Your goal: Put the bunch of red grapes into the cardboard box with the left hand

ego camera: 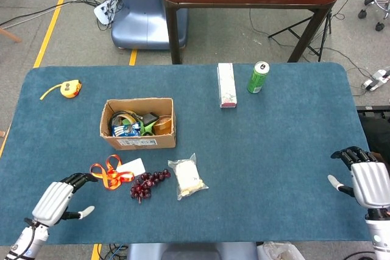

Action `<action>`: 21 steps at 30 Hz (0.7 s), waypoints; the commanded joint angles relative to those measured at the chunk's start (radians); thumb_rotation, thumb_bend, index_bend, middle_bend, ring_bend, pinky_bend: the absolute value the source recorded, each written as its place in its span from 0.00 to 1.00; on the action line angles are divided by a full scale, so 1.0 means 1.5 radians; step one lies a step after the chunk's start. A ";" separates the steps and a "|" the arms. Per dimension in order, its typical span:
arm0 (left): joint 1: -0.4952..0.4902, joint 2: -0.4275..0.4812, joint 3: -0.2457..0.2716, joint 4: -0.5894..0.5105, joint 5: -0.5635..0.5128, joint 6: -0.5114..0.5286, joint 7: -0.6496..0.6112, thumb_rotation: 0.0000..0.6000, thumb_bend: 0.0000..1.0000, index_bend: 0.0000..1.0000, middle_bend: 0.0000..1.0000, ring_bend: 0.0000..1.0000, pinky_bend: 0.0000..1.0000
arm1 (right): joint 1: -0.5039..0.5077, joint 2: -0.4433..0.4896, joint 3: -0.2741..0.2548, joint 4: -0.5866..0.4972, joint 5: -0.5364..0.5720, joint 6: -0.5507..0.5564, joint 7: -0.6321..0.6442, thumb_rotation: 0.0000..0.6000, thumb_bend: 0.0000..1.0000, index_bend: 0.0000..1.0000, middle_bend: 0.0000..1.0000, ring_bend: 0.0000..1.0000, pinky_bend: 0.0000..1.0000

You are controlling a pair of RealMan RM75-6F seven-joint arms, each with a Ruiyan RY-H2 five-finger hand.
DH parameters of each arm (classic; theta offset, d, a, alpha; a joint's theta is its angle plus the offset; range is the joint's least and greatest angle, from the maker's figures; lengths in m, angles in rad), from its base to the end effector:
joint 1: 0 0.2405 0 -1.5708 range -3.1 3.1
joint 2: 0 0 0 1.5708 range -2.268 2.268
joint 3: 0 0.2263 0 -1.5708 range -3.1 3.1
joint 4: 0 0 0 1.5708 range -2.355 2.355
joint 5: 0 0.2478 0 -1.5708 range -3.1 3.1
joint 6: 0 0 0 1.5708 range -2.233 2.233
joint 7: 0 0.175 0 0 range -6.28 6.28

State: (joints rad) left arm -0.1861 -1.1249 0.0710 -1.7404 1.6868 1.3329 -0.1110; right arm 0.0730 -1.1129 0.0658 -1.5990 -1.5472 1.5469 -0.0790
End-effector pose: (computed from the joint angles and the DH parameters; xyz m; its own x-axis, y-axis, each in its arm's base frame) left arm -0.2368 0.1957 0.0445 0.2298 0.2736 0.9340 0.9546 -0.2504 -0.1615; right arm -0.2916 -0.2129 0.1240 0.4820 0.0754 0.8729 -0.8733 -0.0389 0.4855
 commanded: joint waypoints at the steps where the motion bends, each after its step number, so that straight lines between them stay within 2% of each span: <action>1: -0.012 -0.008 0.000 -0.019 -0.002 -0.018 0.033 1.00 0.15 0.29 0.30 0.25 0.38 | 0.000 0.002 0.001 -0.001 0.001 0.000 0.002 1.00 0.15 0.43 0.43 0.29 0.41; 11: -0.064 -0.055 -0.012 -0.052 -0.013 -0.099 0.138 1.00 0.15 0.28 0.30 0.23 0.38 | -0.006 0.011 0.003 -0.009 -0.001 0.010 0.006 1.00 0.15 0.43 0.43 0.29 0.41; 18: -0.091 -0.077 -0.033 -0.094 -0.098 -0.159 0.233 1.00 0.15 0.16 0.22 0.18 0.38 | -0.011 0.017 0.005 -0.016 -0.001 0.018 0.009 1.00 0.15 0.43 0.43 0.29 0.41; 21: -0.097 -0.091 -0.043 -0.105 -0.123 -0.161 0.271 1.00 0.15 0.13 0.19 0.16 0.31 | -0.014 0.022 0.005 -0.020 -0.003 0.021 0.010 1.00 0.15 0.43 0.43 0.29 0.41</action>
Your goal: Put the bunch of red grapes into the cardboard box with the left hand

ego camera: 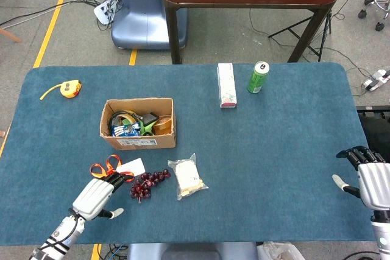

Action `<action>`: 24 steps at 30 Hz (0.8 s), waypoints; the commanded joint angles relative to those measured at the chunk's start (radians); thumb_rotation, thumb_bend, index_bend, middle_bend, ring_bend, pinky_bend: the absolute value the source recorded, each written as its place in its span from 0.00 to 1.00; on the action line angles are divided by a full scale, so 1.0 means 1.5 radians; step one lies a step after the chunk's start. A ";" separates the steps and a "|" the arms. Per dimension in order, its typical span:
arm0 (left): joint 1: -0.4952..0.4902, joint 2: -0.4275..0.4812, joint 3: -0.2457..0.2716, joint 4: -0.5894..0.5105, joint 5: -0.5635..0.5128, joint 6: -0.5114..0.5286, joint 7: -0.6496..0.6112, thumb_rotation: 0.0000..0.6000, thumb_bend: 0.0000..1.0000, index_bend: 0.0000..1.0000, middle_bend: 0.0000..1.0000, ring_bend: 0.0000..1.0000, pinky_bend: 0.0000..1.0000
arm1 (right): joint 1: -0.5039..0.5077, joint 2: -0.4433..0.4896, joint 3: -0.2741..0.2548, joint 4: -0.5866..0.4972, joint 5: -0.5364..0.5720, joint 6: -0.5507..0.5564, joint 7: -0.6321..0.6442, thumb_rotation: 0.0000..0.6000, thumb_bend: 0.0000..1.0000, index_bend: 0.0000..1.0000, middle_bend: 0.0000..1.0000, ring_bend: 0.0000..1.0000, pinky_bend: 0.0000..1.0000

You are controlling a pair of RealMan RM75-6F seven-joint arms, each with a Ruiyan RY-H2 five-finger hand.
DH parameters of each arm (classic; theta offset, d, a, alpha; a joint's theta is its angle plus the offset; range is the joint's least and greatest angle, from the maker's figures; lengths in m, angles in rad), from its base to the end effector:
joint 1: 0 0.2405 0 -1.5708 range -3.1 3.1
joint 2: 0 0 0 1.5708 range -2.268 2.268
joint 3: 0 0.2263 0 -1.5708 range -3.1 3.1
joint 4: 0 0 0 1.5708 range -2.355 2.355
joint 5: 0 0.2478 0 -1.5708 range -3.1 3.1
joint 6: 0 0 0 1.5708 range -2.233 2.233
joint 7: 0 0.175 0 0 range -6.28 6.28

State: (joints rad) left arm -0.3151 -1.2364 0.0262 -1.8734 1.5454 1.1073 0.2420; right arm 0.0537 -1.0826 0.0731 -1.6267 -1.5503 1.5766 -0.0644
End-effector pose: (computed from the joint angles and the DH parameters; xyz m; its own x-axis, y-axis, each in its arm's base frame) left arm -0.1722 0.2120 -0.0147 0.3833 0.3624 0.8495 0.8942 -0.3758 -0.2432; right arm -0.2894 -0.2083 0.1359 0.4704 0.1029 0.8765 -0.8796 -0.0259 0.4751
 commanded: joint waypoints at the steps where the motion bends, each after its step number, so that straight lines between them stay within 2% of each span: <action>1: -0.014 -0.023 -0.017 -0.018 -0.036 -0.011 0.044 1.00 0.15 0.13 0.19 0.15 0.25 | -0.003 0.004 -0.001 -0.004 -0.002 0.003 0.000 1.00 0.15 0.43 0.43 0.29 0.41; 3: -0.019 -0.032 -0.021 -0.016 -0.049 -0.014 0.055 1.00 0.15 0.13 0.18 0.14 0.14 | -0.005 0.006 -0.001 -0.008 -0.003 0.006 -0.001 1.00 0.15 0.43 0.43 0.29 0.41; 5: -0.025 -0.044 -0.027 -0.011 -0.064 -0.018 0.068 1.00 0.15 0.14 0.18 0.11 0.08 | -0.007 0.009 0.000 -0.012 -0.004 0.011 -0.001 1.00 0.15 0.43 0.43 0.29 0.41; 12: -0.048 -0.083 -0.034 0.010 -0.099 -0.034 0.113 1.00 0.15 0.17 0.18 0.06 0.04 | -0.013 0.013 0.003 -0.017 -0.004 0.022 0.002 1.00 0.15 0.43 0.43 0.29 0.41; 24: -0.079 -0.134 -0.034 0.019 -0.169 -0.058 0.172 1.00 0.15 0.18 0.18 0.05 0.02 | -0.022 0.022 0.005 -0.025 -0.012 0.038 0.007 1.00 0.15 0.43 0.43 0.29 0.41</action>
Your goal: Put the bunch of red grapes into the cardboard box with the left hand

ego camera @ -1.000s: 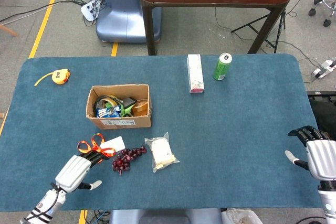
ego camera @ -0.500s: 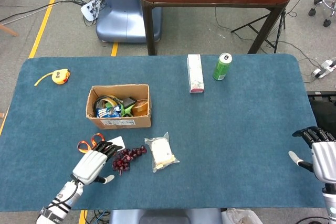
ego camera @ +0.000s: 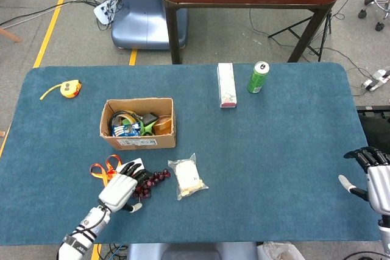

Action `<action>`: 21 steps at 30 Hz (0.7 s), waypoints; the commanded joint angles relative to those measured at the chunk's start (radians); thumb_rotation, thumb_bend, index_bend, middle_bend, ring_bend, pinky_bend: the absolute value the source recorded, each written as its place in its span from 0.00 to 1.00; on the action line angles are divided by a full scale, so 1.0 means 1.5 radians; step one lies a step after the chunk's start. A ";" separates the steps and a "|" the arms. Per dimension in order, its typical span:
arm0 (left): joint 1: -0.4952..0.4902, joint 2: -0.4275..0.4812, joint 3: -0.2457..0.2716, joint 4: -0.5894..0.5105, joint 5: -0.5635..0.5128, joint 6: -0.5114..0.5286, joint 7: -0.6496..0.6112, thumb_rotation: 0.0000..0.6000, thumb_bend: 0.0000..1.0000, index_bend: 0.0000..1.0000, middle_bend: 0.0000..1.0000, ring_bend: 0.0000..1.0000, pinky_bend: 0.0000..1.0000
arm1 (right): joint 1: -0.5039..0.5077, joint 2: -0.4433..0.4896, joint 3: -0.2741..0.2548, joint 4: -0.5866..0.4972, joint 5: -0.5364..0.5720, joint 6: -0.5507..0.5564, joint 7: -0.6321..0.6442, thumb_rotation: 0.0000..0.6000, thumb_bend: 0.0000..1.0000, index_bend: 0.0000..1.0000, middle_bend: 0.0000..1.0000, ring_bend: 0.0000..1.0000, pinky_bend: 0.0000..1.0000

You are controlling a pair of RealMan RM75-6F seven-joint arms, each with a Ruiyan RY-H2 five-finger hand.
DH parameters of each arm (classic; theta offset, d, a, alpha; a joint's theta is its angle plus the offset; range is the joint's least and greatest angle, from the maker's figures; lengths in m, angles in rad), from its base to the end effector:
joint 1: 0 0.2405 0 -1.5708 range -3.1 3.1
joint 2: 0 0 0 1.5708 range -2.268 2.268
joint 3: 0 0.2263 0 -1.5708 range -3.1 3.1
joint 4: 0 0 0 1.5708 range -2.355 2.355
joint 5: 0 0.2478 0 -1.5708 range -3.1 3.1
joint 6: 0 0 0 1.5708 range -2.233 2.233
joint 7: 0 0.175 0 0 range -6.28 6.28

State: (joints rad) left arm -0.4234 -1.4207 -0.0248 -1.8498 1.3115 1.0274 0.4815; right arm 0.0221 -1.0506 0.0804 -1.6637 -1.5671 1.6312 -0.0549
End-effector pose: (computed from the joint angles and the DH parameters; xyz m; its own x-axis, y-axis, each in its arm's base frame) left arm -0.1357 0.2290 -0.0624 0.4338 0.3981 0.8083 0.8761 -0.3959 -0.2752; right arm -0.2836 -0.1994 0.1502 0.4560 0.1501 0.8772 -0.8861 -0.0157 0.4632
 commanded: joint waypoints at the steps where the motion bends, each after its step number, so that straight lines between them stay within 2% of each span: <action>1: -0.009 -0.016 0.000 0.006 -0.018 -0.005 0.018 1.00 0.15 0.18 0.18 0.05 0.02 | -0.001 0.002 0.000 -0.002 -0.001 0.002 0.001 1.00 0.15 0.43 0.43 0.29 0.41; 9: -0.024 -0.057 0.001 0.037 -0.051 -0.002 0.063 1.00 0.15 0.13 0.18 0.05 0.02 | -0.005 0.006 0.003 -0.004 -0.002 0.009 0.004 1.00 0.15 0.43 0.43 0.28 0.41; 15: -0.035 -0.073 0.001 0.053 -0.077 0.002 0.084 1.00 0.15 0.08 0.13 0.05 0.02 | -0.007 0.005 0.008 -0.003 0.002 0.014 -0.001 1.00 0.15 0.43 0.43 0.29 0.41; 21: -0.041 -0.087 0.001 0.063 -0.081 0.017 0.100 1.00 0.15 0.09 0.13 0.05 0.02 | -0.010 0.005 0.011 -0.004 0.004 0.018 -0.002 1.00 0.15 0.43 0.43 0.29 0.41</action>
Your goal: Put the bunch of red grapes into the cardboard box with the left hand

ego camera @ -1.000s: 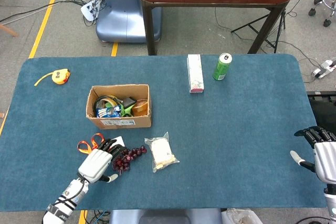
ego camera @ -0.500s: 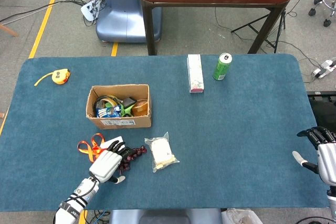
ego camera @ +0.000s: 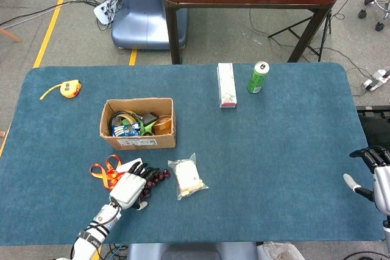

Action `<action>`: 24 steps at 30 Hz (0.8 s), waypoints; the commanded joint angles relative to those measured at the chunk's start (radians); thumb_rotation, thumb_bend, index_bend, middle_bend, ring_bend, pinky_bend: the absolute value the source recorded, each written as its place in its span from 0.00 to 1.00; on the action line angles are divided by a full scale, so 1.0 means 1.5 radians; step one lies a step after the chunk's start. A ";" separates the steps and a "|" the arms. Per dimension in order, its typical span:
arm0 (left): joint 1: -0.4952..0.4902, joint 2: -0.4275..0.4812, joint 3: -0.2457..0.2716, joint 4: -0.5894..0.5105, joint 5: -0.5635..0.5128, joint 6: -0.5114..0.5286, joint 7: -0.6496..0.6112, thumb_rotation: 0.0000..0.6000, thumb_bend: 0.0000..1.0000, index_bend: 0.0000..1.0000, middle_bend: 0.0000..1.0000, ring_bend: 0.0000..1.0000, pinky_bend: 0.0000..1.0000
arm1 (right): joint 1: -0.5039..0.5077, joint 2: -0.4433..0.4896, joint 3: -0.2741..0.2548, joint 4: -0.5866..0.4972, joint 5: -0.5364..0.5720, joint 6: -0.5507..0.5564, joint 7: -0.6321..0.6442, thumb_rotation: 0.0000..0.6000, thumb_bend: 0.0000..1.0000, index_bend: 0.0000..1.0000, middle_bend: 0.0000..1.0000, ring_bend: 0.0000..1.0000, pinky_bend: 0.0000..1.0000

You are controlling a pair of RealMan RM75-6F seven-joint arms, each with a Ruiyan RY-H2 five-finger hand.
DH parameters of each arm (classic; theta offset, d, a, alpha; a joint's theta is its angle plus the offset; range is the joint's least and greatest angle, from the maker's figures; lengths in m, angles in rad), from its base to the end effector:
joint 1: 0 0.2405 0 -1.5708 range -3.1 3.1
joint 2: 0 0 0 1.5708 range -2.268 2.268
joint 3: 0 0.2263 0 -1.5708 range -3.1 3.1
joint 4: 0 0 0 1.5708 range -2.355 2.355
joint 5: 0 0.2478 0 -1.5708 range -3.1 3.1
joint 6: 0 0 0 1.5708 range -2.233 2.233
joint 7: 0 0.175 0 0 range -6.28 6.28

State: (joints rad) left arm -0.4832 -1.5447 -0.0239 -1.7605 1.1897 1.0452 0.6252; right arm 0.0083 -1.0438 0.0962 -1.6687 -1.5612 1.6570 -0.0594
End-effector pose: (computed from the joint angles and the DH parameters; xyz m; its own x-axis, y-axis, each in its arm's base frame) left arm -0.1320 0.2371 -0.0904 0.5097 0.3841 0.7699 0.8433 -0.4007 -0.3583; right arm -0.2833 -0.1982 0.1588 0.4605 0.1844 0.8683 -0.8837 0.0036 0.4680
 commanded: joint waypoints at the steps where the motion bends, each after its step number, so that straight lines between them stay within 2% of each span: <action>1: -0.002 -0.006 0.001 0.006 0.000 0.009 0.008 1.00 0.15 0.11 0.13 0.05 0.02 | -0.001 0.000 0.001 0.000 -0.001 0.002 0.002 1.00 0.15 0.43 0.43 0.29 0.41; 4: -0.003 -0.012 0.002 0.013 -0.008 0.015 0.015 1.00 0.15 0.19 0.15 0.05 0.02 | -0.002 0.002 0.001 -0.002 -0.003 0.004 0.006 1.00 0.15 0.43 0.43 0.29 0.41; 9: -0.010 -0.018 0.002 0.022 -0.025 0.014 0.025 1.00 0.15 0.26 0.24 0.05 0.02 | -0.003 0.003 0.001 -0.002 -0.004 0.004 0.007 1.00 0.15 0.43 0.43 0.29 0.41; 17: -0.025 -0.025 0.001 0.037 -0.048 0.010 0.042 1.00 0.15 0.28 0.28 0.05 0.02 | -0.005 0.004 0.002 -0.004 -0.005 0.006 0.008 1.00 0.15 0.43 0.43 0.29 0.41; 24: -0.022 -0.038 -0.001 0.050 -0.042 0.029 0.022 1.00 0.15 0.37 0.41 0.10 0.02 | -0.005 0.005 0.003 -0.004 -0.006 0.006 0.009 1.00 0.15 0.43 0.43 0.29 0.41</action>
State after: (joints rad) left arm -0.5171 -1.5985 -0.0257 -1.6877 1.1250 1.0858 0.6621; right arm 0.0007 -1.0366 0.1001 -1.6750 -1.5706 1.6667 -0.0462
